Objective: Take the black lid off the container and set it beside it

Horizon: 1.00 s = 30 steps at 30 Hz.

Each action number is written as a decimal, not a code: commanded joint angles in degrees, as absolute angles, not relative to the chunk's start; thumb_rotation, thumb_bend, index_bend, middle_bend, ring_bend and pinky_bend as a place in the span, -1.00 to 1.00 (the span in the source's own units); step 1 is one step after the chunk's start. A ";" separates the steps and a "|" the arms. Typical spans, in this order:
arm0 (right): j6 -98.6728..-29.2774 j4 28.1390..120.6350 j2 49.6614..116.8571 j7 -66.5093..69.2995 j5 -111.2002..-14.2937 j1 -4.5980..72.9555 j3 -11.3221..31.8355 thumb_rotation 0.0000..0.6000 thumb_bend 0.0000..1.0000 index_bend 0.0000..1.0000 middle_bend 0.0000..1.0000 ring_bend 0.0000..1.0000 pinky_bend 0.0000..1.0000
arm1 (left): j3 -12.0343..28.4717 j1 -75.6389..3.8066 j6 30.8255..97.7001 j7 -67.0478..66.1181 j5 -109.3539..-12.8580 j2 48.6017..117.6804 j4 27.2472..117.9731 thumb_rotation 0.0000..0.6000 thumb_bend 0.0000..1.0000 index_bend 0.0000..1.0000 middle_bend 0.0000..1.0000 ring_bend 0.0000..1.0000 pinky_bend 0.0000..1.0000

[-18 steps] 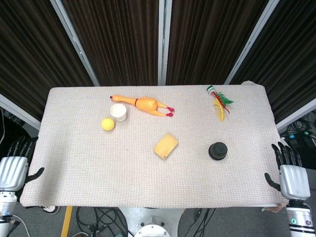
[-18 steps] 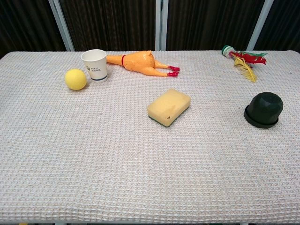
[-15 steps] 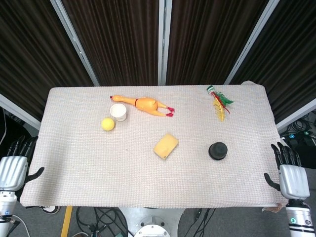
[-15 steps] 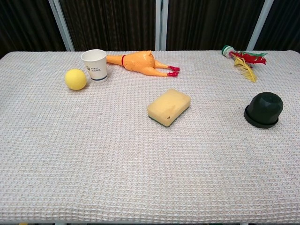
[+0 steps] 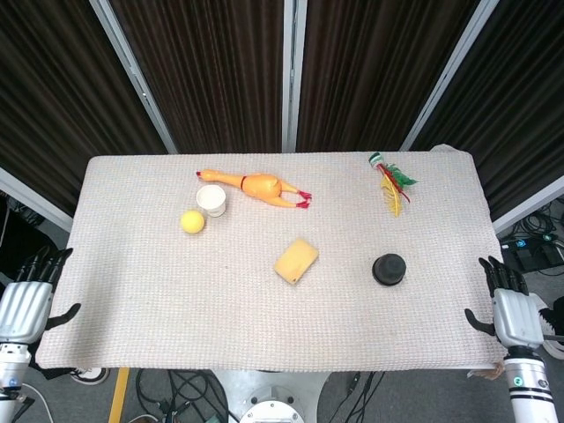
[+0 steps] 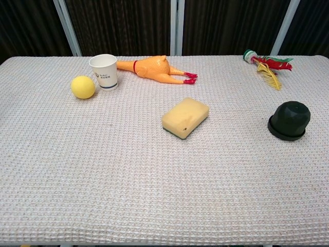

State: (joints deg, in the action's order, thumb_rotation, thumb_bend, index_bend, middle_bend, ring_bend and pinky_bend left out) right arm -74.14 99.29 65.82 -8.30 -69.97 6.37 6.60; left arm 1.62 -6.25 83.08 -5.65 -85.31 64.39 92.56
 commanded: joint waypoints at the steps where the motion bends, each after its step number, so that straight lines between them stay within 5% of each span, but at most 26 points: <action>1: -69.46 100.80 65.75 -10.16 -64.76 9.72 8.73 1.00 -0.65 -1.00 -0.92 -1.00 -1.00 | 1.24 -6.00 83.41 -5.32 -85.91 64.73 91.37 1.00 -0.62 -0.84 -0.79 -1.00 -0.76; 13: -56.07 90.46 71.07 -9.92 -62.01 19.81 10.42 1.00 -0.78 -1.00 -0.82 -1.00 -1.00 | 2.12 -6.18 83.83 -2.70 -85.51 65.61 88.11 1.00 -0.62 -0.84 -0.79 -1.00 -0.76; 30: -50.86 82.61 79.25 -8.64 -59.66 25.99 10.45 1.00 -0.91 -1.00 -0.82 -1.00 -1.00 | 2.56 -5.77 84.70 -3.33 -85.00 64.55 87.86 1.00 -0.63 -0.84 -0.79 -1.00 -0.76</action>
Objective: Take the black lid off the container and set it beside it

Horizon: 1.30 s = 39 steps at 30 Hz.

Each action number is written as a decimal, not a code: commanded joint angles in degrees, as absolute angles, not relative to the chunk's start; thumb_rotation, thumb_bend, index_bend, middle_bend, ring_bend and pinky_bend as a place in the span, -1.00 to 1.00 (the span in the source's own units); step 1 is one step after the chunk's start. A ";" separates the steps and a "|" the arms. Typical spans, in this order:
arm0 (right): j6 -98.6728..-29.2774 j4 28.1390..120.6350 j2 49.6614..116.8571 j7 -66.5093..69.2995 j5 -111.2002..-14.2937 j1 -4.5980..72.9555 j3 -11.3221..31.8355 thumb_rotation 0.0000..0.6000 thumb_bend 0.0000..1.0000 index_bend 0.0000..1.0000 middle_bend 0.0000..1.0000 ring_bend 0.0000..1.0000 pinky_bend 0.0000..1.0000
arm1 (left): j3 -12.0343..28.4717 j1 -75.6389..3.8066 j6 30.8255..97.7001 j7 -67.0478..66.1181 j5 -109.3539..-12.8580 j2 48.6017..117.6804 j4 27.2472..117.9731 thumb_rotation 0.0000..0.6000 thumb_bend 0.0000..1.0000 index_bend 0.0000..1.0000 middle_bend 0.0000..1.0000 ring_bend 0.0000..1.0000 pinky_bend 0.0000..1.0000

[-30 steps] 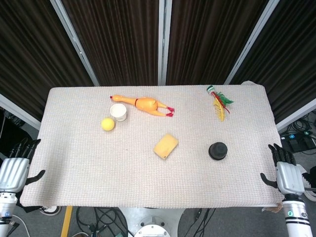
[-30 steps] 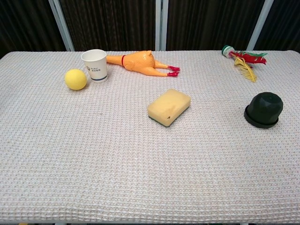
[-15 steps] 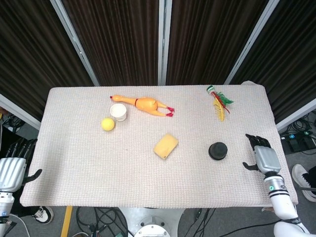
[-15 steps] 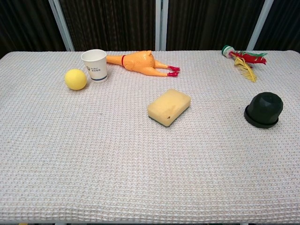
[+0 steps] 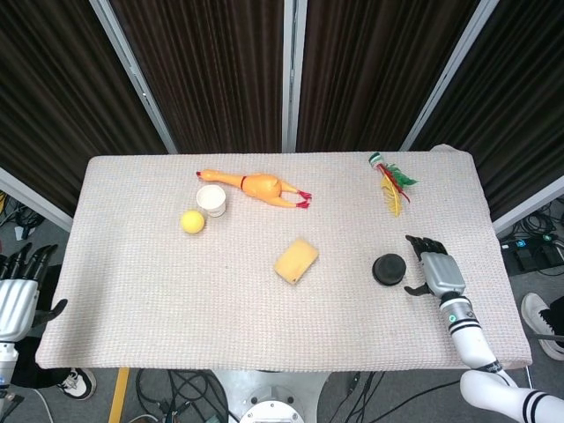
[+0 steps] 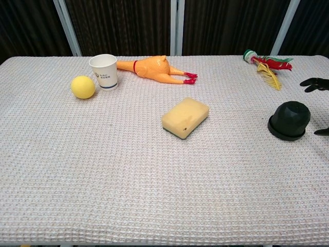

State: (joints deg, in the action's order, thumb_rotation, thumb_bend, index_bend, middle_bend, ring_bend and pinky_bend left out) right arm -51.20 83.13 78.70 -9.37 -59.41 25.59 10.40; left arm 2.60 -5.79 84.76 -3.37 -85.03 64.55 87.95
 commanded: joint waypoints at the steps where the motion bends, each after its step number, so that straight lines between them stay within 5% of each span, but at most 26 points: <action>1: -50.55 82.31 79.50 -8.36 -59.73 26.26 10.39 1.00 -0.92 -1.00 -0.81 -1.00 -1.00 | 2.52 -5.73 84.68 -3.23 -84.98 64.60 87.71 1.00 -0.63 -0.84 -0.79 -1.00 -0.76; 29: -49.62 78.61 84.96 -13.99 -55.04 30.23 8.37 1.00 -0.88 -1.00 -0.79 -1.00 -1.00 | 2.18 -5.12 84.73 -1.15 -84.87 65.07 85.69 1.00 -0.63 -0.84 -0.79 -1.00 -0.76; 39: -51.11 77.52 86.60 -14.84 -54.65 30.40 8.10 1.00 -0.83 -1.00 -0.63 -1.00 -1.00 | 2.04 -5.09 84.45 -0.79 -84.91 65.22 85.34 1.00 -0.63 -0.84 -0.79 -1.00 -0.76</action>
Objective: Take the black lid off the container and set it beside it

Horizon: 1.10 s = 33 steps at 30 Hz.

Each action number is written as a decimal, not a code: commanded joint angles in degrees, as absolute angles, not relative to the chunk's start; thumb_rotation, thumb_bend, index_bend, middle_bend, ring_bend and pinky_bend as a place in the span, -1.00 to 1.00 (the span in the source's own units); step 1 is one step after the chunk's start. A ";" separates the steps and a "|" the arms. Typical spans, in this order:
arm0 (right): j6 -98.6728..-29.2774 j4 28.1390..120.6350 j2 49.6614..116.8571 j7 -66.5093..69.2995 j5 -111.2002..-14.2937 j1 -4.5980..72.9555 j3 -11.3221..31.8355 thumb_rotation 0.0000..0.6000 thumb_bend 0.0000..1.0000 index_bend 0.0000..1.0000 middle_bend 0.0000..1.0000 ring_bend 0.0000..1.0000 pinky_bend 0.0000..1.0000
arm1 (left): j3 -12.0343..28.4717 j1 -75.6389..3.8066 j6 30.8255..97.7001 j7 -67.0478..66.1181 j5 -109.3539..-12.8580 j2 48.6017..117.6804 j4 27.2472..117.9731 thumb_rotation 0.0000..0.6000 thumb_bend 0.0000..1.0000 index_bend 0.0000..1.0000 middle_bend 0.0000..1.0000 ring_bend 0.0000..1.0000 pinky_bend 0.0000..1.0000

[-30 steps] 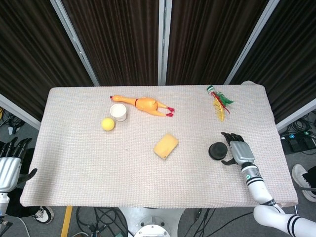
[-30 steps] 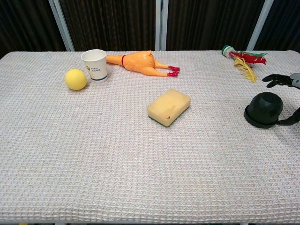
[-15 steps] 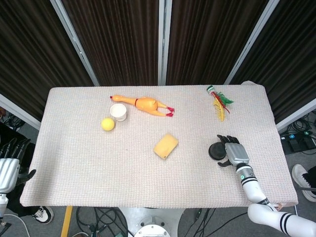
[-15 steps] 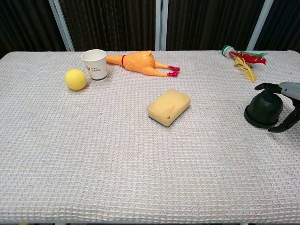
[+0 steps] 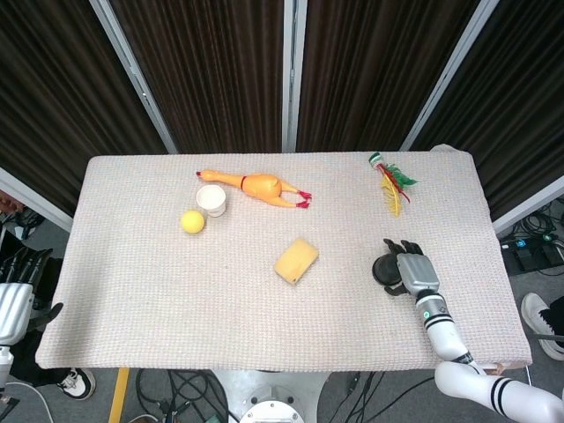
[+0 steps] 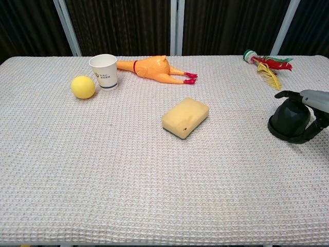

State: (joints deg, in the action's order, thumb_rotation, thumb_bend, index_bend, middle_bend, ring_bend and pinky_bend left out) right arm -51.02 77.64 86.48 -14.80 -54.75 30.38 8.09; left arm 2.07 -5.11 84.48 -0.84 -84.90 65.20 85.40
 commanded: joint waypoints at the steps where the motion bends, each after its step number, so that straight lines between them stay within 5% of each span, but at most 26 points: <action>1: -51.21 77.41 86.72 -14.82 -54.55 30.42 8.17 1.00 -0.82 -1.00 -0.62 -1.00 -1.00 | 2.01 -5.08 84.42 -0.73 -84.92 65.25 85.27 1.00 -0.63 -0.84 -0.79 -1.00 -0.76; 20: -54.94 76.24 88.11 -14.25 -56.29 29.76 8.77 1.00 -0.70 -1.00 -0.23 -1.00 -1.00 | 1.68 -4.80 84.22 0.11 -85.05 65.23 84.85 1.00 -0.63 -0.84 -0.79 -1.00 -0.75; 28: -58.91 78.02 87.16 -12.08 -60.54 29.32 10.09 1.00 -0.67 -0.58 -0.14 -0.92 -1.00 | 1.62 -4.78 84.18 0.37 -85.19 65.15 84.83 1.00 -0.63 -0.84 -0.79 -1.00 -0.74; 33: -64.67 86.40 82.18 -12.53 -65.41 29.80 13.42 1.00 -0.67 -0.56 -0.13 -0.91 -1.00 | 1.65 -4.90 83.87 0.49 -85.10 64.93 85.12 1.00 -0.63 -0.84 -0.79 -1.00 -0.73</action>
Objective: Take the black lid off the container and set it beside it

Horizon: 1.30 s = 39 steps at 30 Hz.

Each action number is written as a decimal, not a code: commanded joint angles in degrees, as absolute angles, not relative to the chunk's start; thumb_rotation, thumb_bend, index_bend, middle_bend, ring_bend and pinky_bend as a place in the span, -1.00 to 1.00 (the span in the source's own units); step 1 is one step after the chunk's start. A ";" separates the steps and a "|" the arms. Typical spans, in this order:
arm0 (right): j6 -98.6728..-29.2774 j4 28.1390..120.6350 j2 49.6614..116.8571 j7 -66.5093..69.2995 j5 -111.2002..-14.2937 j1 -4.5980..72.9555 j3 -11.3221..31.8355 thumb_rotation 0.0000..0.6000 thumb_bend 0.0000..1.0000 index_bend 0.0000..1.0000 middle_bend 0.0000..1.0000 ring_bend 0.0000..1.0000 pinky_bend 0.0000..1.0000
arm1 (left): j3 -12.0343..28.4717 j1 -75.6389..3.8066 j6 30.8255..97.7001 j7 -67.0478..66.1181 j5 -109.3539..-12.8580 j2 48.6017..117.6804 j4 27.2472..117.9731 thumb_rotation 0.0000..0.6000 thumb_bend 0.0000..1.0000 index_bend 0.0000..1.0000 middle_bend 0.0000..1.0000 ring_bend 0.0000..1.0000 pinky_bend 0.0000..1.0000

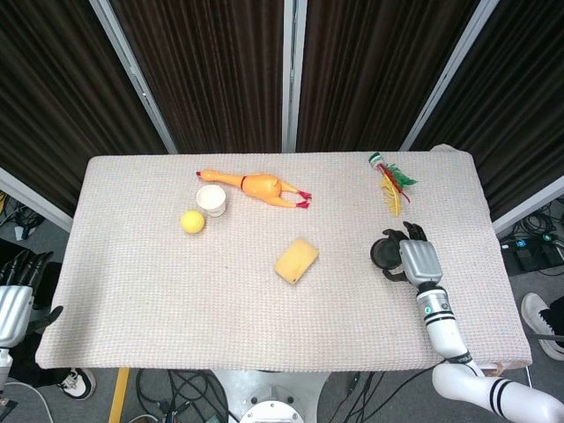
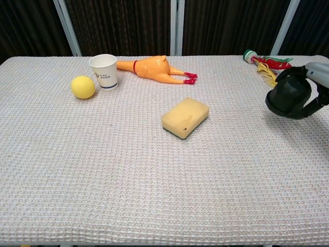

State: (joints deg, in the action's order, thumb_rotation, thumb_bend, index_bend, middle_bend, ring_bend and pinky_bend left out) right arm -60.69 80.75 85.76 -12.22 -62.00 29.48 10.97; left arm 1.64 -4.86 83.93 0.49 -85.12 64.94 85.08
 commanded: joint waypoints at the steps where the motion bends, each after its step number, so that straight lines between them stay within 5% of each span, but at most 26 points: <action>1: -66.34 89.22 80.53 -13.29 -66.67 29.94 14.43 1.00 -0.67 -0.56 -0.13 -0.90 -1.00 | 1.64 -4.94 83.77 0.48 -85.08 64.91 85.16 1.00 -0.63 -0.84 -0.79 -1.00 -0.73; 14: -76.12 105.50 71.45 -17.79 -72.87 29.77 20.18 1.00 -0.67 -0.51 -0.11 -0.88 -1.00 | 1.49 -5.19 83.24 0.48 -85.24 64.55 85.69 1.00 -0.63 -0.83 -0.79 -1.00 -0.72; 26: -61.93 84.51 83.03 -13.77 -65.47 31.85 11.25 1.00 -0.67 -0.47 -0.08 -0.83 -1.00 | 1.67 -5.65 82.73 0.91 -85.26 65.00 85.66 1.00 -0.63 -0.83 -0.79 -1.00 -0.72; 34: -84.47 101.63 74.81 -14.07 -83.52 30.49 20.99 1.00 -0.68 -0.45 -0.07 -0.82 -1.00 | 1.82 -6.06 82.81 -0.48 -85.64 64.85 86.84 1.00 -0.63 -0.83 -0.79 -1.00 -0.72; 39: -87.01 100.30 75.50 -18.17 -84.30 28.02 18.44 1.00 -0.68 -0.45 -0.07 -0.82 -1.00 | 1.44 -6.17 82.36 -0.50 -85.83 65.05 86.70 1.00 -0.63 -0.83 -0.79 -1.00 -0.72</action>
State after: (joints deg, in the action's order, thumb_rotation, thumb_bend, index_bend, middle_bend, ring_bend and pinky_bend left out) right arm -84.44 98.37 76.76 -15.40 -82.06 30.00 18.28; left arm 1.45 -6.17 82.37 -0.50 -85.82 65.05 86.71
